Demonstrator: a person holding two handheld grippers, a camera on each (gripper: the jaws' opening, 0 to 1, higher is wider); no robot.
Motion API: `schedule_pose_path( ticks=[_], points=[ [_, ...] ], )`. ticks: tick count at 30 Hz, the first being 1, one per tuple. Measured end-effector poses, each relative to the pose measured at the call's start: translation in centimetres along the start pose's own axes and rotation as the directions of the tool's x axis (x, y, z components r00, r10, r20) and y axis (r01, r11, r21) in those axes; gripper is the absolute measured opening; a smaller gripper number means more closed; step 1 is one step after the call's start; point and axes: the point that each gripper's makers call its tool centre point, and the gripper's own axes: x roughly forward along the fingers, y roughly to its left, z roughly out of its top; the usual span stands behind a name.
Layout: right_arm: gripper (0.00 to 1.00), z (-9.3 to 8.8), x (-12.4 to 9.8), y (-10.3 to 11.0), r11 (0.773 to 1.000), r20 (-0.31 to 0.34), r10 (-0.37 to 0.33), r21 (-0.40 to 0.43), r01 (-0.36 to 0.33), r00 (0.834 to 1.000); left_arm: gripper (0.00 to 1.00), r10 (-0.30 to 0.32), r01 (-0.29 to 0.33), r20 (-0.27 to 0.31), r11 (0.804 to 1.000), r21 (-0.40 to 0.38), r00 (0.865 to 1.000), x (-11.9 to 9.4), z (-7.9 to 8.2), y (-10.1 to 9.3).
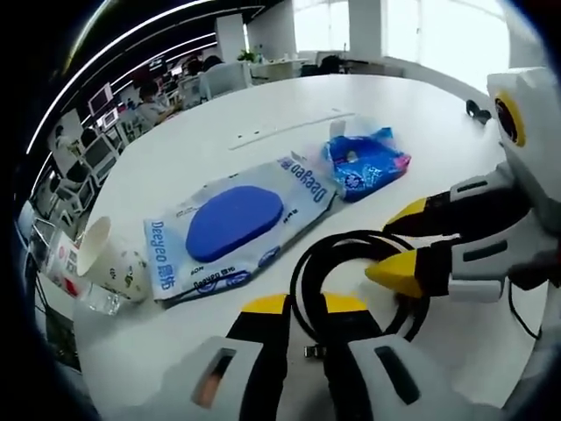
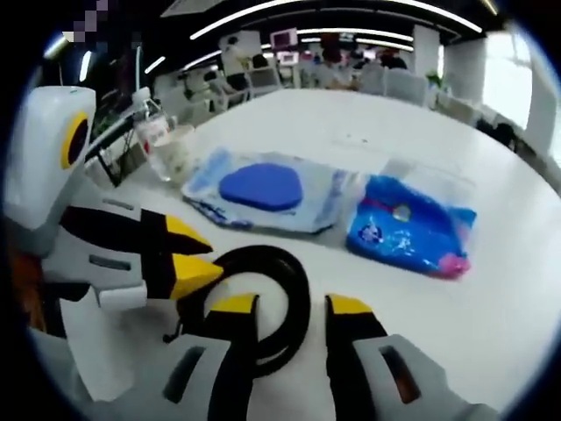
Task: Arrange the tabletop items into an orderly group along one side of the table until the central work area is clear of visible clutter.
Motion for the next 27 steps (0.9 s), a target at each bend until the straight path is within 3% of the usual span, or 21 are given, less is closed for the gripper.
schedule_pose_path(
  ticks=[13, 27],
  points=[
    [0.41, 1.1, -1.5, 0.2, 0.999, 0.037, -0.003, 0.036, 0.001, 0.999, 0.21, -0.003, 0.005, 0.045, 0.999, -0.037, 0.999, -1.6, 0.2, -0.1],
    [0.54, 0.3, -2.7, 1.0, 0.999, 0.03, 0.01, 0.034, -0.011, 0.999, 0.3, -0.006, 0.011, 0.089, 0.998, -0.056, 0.996, -3.5, 0.7, 0.1]
  ],
)
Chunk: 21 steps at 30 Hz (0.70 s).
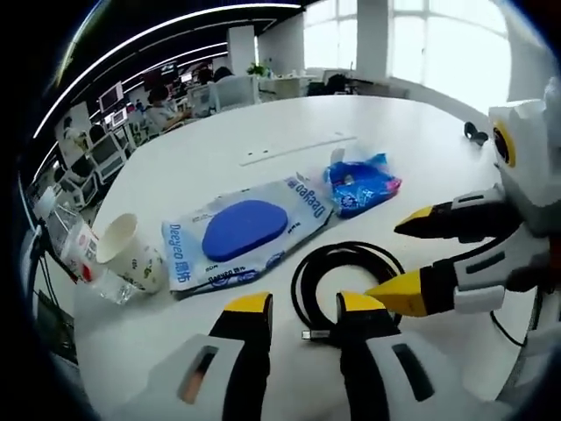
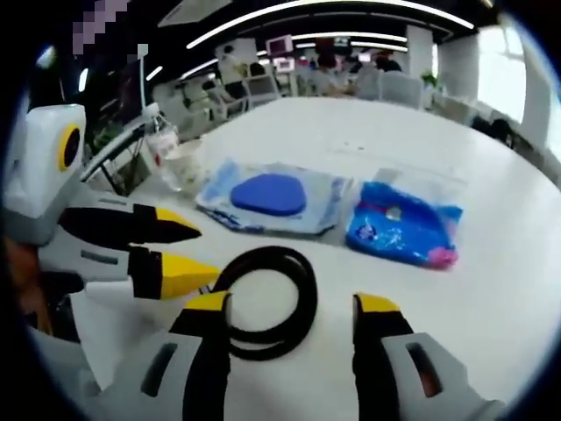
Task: Arrange the tabletop items into an orderly group along one side of the table until the central work area is clear of visible clutter.
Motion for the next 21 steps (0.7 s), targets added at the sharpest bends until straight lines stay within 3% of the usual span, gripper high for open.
schedule_pose_path(
  ticks=[10, 15, 21],
  points=[
    [0.61, -0.1, -1.2, 0.5, 1.0, 0.022, 0.009, 0.0, -0.009, 1.0, 0.36, 0.008, -0.009, 0.031, 1.0, 0.018, 0.999, -1.6, -0.4, 0.0],
    [0.66, -0.9, -1.6, 0.7, 1.0, 0.011, 0.004, -0.013, -0.004, 1.0, 0.39, 0.0, 0.0, 0.005, 1.0, 0.009, 1.0, -2.1, -1.4, 0.0],
    [0.71, -2.0, -2.1, 1.4, 1.0, 0.007, 0.02, -0.003, -0.02, 1.0, 0.42, 0.005, -0.005, 0.012, 1.0, -0.003, 1.0, -2.9, -2.0, 0.1]
  ],
)
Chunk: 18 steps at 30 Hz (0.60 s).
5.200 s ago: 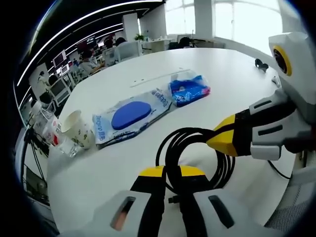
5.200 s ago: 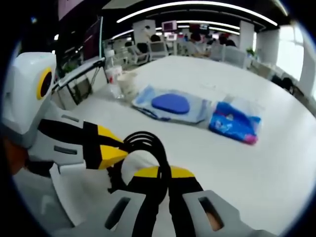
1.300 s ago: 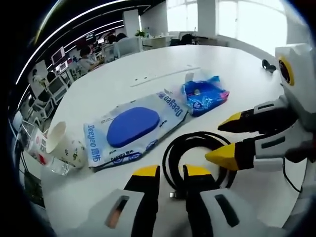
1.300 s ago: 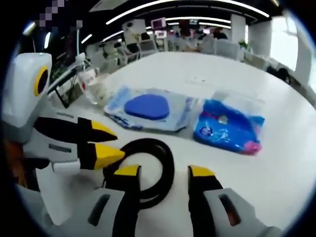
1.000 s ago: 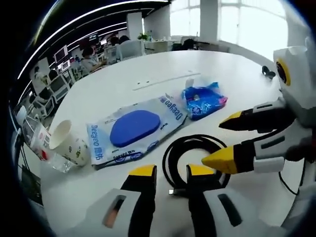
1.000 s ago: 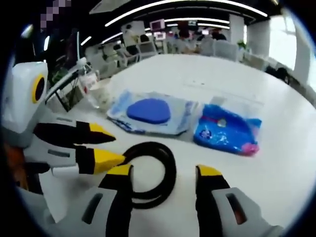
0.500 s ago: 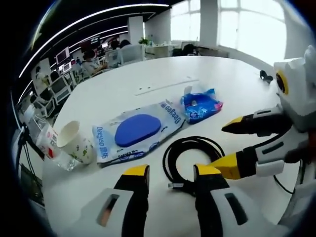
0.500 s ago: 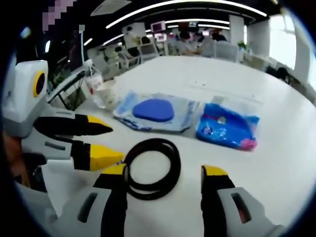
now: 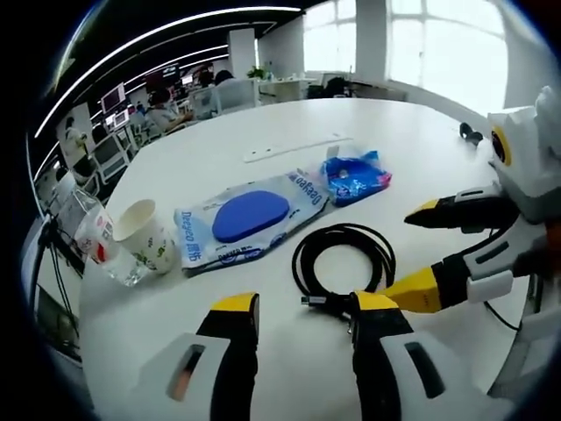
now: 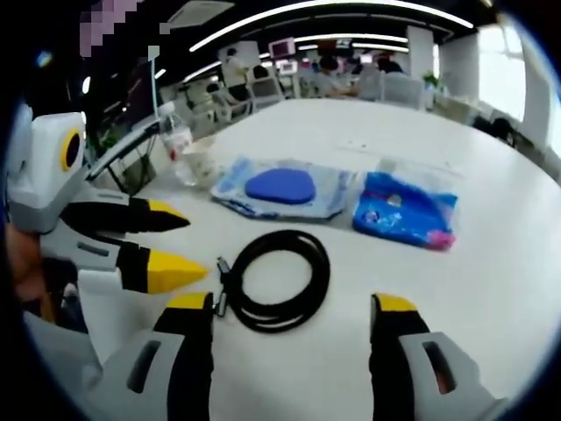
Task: Arrange the tabletop items into an orderly group along one side of the table until the central work area is clear of visible clutter.
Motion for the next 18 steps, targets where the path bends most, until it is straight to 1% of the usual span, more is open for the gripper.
schedule_pose_path(
  ticks=[2, 4, 8, 11, 14, 18],
  points=[
    [0.73, -0.2, -0.3, 0.1, 1.0, 0.003, 0.006, 0.006, -0.006, 1.0, 0.42, 0.006, -0.006, 0.01, 1.0, -0.006, 1.0, -0.3, 0.0, 0.1],
    [0.74, -0.2, -0.4, 0.2, 0.999, 0.024, 0.018, 0.038, -0.019, 1.0, 0.43, 0.012, -0.012, 0.013, 1.0, -0.011, 1.0, -0.5, -0.2, 0.2],
    [0.76, -0.5, -0.9, 0.1, 0.999, 0.02, 0.018, 0.03, -0.019, 1.0, 0.46, 0.02, -0.019, 0.022, 1.0, -0.024, 1.0, -1.1, -0.4, 0.4],
    [0.78, -0.4, -1.2, 0.4, 0.999, 0.036, 0.027, 0.036, -0.028, 0.999, 0.47, 0.016, -0.015, 0.034, 1.0, -0.026, 0.999, -1.4, -0.6, 0.3],
    [0.81, -0.8, -1.4, 0.7, 0.998, 0.036, 0.037, 0.044, -0.039, 0.999, 0.49, 0.014, -0.013, 0.031, 0.999, -0.03, 0.999, -1.7, -1.2, 0.2],
    [0.84, -1.1, -1.9, 1.0, 0.997, 0.051, 0.051, 0.054, -0.054, 0.997, 0.52, 0.01, -0.008, 0.053, 1.0, -0.026, 0.999, -2.4, -1.4, 0.0]
  ],
)
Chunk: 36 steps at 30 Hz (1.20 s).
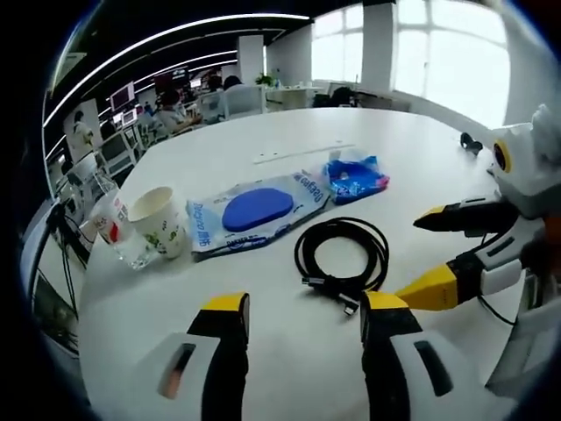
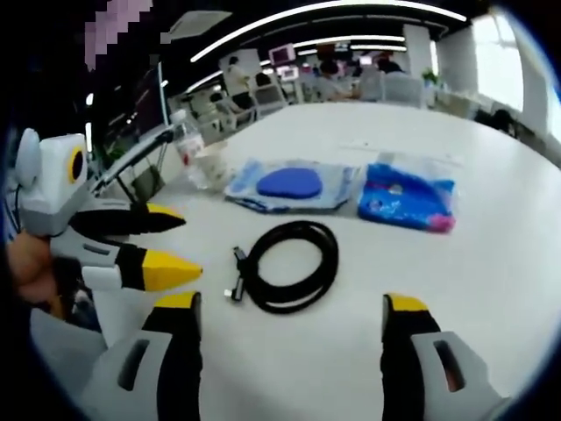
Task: Arrange the tabletop items into an orderly group along one side of the table until the central work area is clear of visible clutter.
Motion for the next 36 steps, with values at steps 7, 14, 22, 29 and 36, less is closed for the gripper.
schedule_pose_path(
  ticks=[7, 14, 22, 29, 36],
  points=[
    [0.87, -0.6, -0.8, 0.6, 1.0, 0.008, 0.019, 0.005, -0.019, 1.0, 0.58, -0.011, 0.011, 0.023, 1.0, 0.002, 1.0, -1.2, -0.5, -0.1],
    [0.9, -0.6, -1.5, 0.6, 0.999, 0.057, 0.023, 0.023, -0.024, 0.998, 0.6, -0.007, 0.007, 0.018, 1.0, 0.004, 1.0, -1.8, -1.6, -0.2],
    [0.98, -0.5, -2.7, 0.8, 0.999, 0.088, 0.04, 0.021, -0.042, 0.995, 0.65, -0.01, 0.009, 0.043, 1.0, 0.021, 0.999, -2.8, -1.6, -0.3],
    [1.0, -1.1, -3.5, 0.9, 0.999, 0.086, 0.047, 0.013, -0.049, 0.995, 0.67, -0.015, 0.014, 0.045, 1.0, 0.023, 0.999, -3.6, -2.5, -0.5],
    [1.0, -1.5, -4.4, 1.2, 0.998, 0.104, 0.06, 0.014, -0.061, 0.993, 0.71, -0.024, 0.022, 0.063, 0.999, 0.037, 0.998, -4.6, -3.1, -0.9]
  ],
)
